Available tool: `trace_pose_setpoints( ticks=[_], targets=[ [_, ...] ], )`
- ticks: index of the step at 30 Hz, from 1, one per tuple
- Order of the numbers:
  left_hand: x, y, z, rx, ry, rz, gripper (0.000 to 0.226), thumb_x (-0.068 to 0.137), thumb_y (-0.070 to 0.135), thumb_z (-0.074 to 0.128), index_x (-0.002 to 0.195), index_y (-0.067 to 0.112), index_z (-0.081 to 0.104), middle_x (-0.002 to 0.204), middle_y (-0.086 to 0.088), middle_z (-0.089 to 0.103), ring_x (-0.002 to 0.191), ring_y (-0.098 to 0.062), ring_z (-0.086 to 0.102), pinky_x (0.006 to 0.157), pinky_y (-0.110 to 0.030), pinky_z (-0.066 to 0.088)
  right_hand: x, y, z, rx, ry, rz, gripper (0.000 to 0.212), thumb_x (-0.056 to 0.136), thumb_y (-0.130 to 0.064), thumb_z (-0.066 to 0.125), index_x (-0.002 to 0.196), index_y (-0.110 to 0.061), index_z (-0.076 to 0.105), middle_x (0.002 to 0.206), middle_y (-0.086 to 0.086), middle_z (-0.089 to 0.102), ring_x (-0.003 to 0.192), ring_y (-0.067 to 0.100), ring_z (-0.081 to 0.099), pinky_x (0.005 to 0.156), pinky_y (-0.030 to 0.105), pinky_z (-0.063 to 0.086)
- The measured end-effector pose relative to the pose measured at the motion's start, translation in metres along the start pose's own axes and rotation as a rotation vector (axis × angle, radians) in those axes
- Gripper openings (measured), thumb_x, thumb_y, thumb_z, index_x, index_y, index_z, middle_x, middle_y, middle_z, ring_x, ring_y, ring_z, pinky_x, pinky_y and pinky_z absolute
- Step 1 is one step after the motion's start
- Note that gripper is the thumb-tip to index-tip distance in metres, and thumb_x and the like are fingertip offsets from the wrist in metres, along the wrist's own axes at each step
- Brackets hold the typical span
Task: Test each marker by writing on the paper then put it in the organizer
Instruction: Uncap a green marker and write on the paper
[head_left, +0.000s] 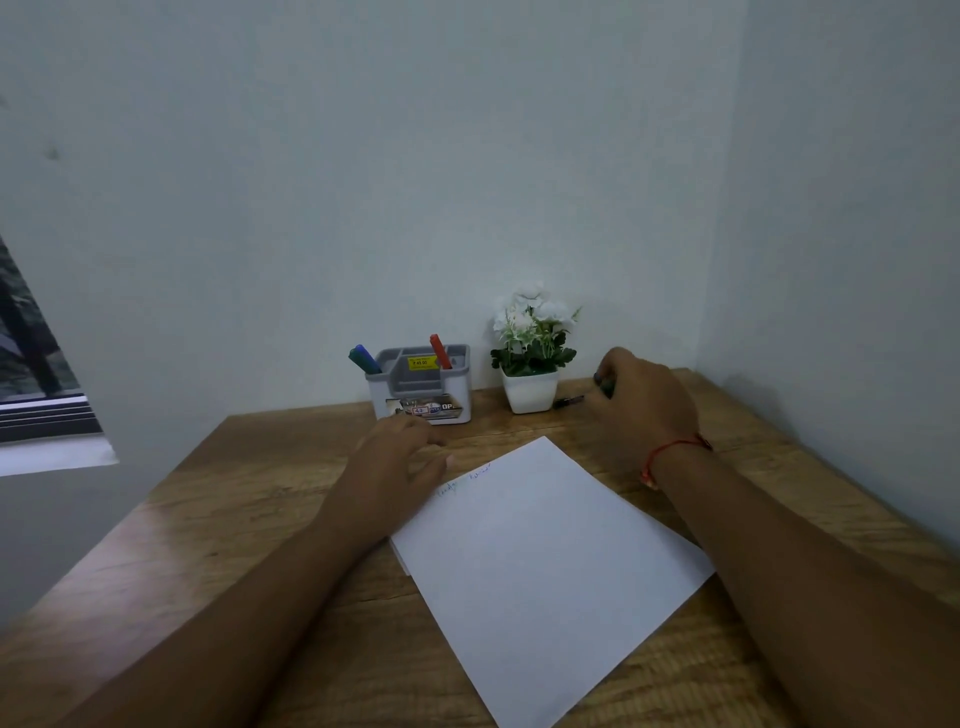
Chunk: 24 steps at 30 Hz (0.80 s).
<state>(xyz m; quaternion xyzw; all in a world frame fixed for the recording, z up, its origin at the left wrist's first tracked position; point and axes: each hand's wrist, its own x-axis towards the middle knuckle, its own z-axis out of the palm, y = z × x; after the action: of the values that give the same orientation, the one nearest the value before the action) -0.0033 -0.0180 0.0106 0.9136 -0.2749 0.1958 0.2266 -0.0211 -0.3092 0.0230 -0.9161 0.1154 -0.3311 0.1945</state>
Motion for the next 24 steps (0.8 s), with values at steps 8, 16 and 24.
trace_pose_setpoints(
  ticks=[8,16,24],
  targets=[
    [-0.003,0.01,-0.003,-0.058,0.08,0.047,0.03,0.092,0.034,0.058,0.12,0.023,0.063,0.122,0.004,0.062,0.111,-0.011,0.052,0.096,-0.024,0.039,-0.01,-0.047,-0.015,0.613,0.176,-0.155,0.026,0.094,-0.026,0.066,0.119,-0.017,0.066,0.101,-0.002,0.069,0.094,0.012,0.065,0.084,0.033,0.056],
    [-0.007,0.024,-0.006,-0.236,0.207,0.074,0.034,0.093,0.041,0.053,0.12,0.022,0.061,0.111,0.007,0.065,0.097,0.0,0.057,0.085,-0.019,0.046,-0.035,-0.085,-0.011,0.66,-0.101,-0.445,0.025,0.107,-0.026,0.041,0.122,-0.02,0.06,0.09,-0.014,0.061,0.084,0.005,0.06,0.072,0.021,0.048],
    [-0.011,0.035,-0.015,-0.464,0.289,0.092,0.024,0.095,0.041,0.045,0.114,0.029,0.054,0.102,0.023,0.059,0.097,0.007,0.057,0.075,-0.006,0.043,-0.042,-0.092,-0.007,0.32,-0.227,-0.6,0.03,0.104,-0.035,0.051,0.081,-0.019,0.061,0.062,-0.014,0.045,0.061,0.0,0.048,0.057,0.012,0.034]
  ],
)
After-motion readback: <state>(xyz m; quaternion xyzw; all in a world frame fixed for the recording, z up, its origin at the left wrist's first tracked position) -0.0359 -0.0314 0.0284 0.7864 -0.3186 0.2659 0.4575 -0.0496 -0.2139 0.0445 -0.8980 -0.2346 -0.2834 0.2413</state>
